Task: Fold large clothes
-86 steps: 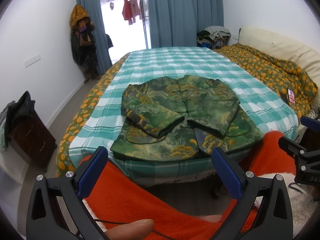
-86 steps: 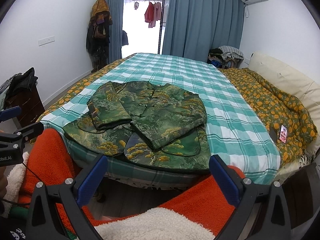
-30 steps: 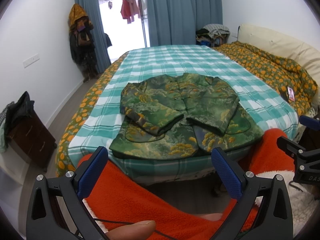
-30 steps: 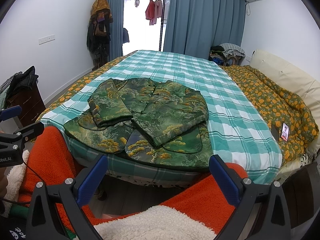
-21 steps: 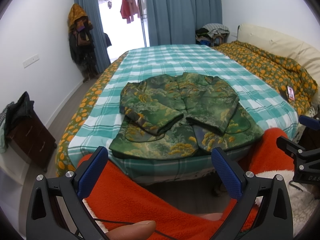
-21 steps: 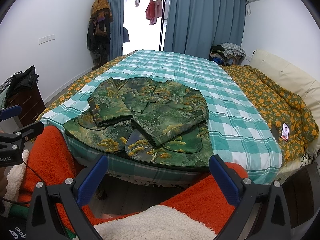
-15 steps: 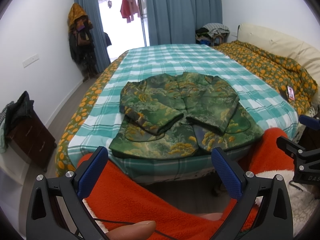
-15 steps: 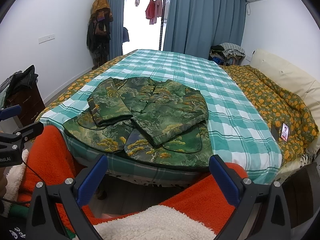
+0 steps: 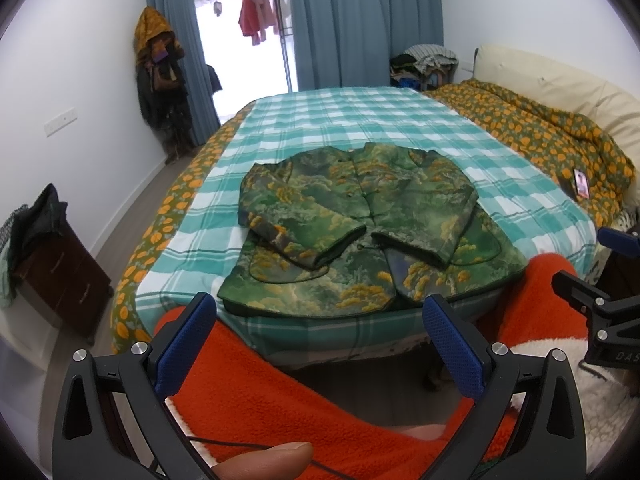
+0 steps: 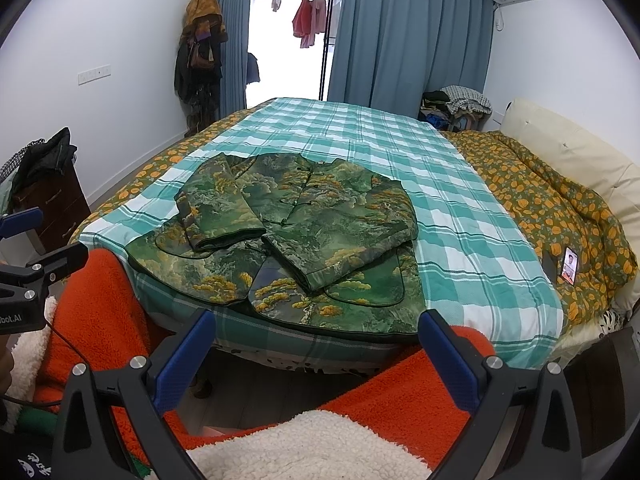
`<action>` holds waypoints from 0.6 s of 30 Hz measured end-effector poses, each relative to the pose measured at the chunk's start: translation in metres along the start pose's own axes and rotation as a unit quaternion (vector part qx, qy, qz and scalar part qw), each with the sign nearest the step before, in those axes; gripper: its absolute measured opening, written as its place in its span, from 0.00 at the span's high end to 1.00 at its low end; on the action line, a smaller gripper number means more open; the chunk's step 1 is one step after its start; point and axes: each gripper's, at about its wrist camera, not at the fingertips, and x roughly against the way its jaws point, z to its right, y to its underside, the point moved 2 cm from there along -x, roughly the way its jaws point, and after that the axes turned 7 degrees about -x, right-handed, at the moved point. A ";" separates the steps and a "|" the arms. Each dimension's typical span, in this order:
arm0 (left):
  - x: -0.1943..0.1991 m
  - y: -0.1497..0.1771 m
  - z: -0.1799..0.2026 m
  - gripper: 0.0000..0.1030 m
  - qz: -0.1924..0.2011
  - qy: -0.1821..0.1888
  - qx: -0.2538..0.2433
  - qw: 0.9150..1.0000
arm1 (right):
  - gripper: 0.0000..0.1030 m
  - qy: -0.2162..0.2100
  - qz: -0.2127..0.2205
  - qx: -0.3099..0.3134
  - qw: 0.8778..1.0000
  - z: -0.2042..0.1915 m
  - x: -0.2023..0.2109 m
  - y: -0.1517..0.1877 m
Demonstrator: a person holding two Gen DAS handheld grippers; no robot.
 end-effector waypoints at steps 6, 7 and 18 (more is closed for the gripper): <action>-0.001 0.000 0.001 0.00 0.000 0.000 -0.001 1.000 | 0.00 -0.002 -0.003 0.000 1.000 0.001 -0.001 0.001; -0.001 0.000 0.001 0.00 0.000 0.001 -0.001 1.000 | 0.00 -0.002 -0.004 0.000 1.000 0.002 -0.002 0.000; -0.002 0.007 0.002 0.00 -0.007 0.002 0.000 1.000 | 0.00 -0.002 -0.006 0.001 1.000 0.003 -0.002 0.001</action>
